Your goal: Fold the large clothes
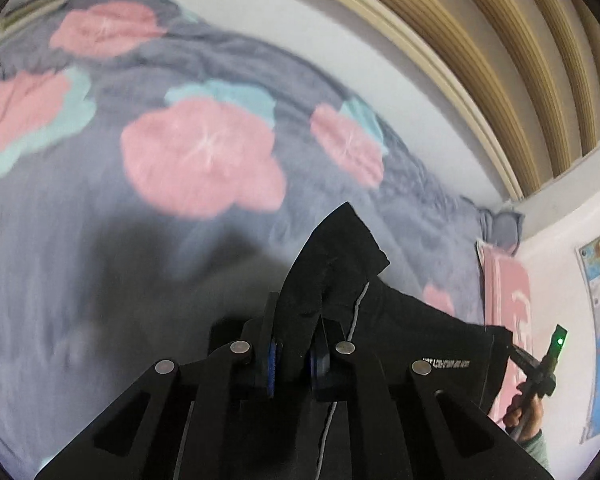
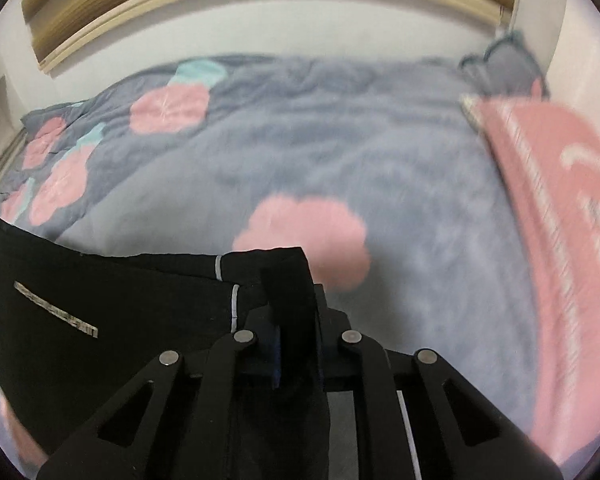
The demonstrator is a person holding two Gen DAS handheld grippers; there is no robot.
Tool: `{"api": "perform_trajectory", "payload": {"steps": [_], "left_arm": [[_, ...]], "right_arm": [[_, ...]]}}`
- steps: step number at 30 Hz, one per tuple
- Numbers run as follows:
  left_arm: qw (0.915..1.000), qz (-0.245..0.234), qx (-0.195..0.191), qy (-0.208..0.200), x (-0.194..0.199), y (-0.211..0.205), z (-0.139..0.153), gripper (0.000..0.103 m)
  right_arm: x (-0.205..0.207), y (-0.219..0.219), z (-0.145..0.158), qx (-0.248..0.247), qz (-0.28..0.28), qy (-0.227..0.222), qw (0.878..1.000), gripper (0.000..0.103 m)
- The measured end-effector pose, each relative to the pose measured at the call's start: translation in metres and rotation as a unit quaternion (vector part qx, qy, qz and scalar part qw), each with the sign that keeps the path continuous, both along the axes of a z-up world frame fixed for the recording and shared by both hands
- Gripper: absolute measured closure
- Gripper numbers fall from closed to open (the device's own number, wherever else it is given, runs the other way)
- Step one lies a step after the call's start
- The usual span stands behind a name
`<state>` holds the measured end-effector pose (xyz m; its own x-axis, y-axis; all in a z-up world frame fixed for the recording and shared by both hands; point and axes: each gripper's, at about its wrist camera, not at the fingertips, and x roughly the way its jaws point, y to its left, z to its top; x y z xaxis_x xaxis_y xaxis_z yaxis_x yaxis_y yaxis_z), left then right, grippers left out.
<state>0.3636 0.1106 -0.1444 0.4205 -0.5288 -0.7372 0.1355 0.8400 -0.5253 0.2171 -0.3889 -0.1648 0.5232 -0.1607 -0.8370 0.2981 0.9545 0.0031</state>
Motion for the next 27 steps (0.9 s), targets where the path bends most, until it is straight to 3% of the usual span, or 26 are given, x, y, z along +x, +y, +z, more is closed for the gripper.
{"api": "perform_trajectory", "payload": {"steps": [3,6,9,11,16,19,23,27], "left_arm": [[0.9994,0.017,0.019,0.023,0.026,-0.010,-0.027,0.092],[0.9945,0.027,0.061,0.080,0.048,-0.026,-0.083,0.092],[0.9887,0.036,0.058,0.134,0.049,-0.024,-0.129,0.089],[0.9888,0.038,0.040,0.138,0.044,-0.020,-0.137,0.084],[0.9851,0.010,0.006,0.171,0.048,0.001,-0.130,0.060],[0.9825,0.006,-0.028,0.184,0.041,0.024,-0.114,0.057],[0.9899,0.002,-0.002,0.142,0.020,0.040,-0.075,0.056],[0.9948,-0.021,0.045,0.089,-0.022,0.029,-0.032,0.056]], "right_arm": [[0.031,-0.013,-0.022,0.016,-0.030,0.017,0.999,0.090],[0.059,-0.019,-0.072,0.016,-0.043,0.074,0.996,0.091],[0.070,-0.024,-0.119,0.034,-0.047,0.129,0.990,0.091],[0.067,-0.025,-0.132,0.057,-0.045,0.138,0.988,0.091],[0.050,-0.033,-0.114,0.092,-0.050,0.122,0.987,0.081],[0.030,-0.035,-0.082,0.106,-0.051,0.089,0.989,0.071],[-0.013,-0.014,-0.025,0.106,-0.022,0.038,0.993,0.052],[-0.052,0.037,0.010,0.103,0.027,0.022,0.994,0.050]]}}
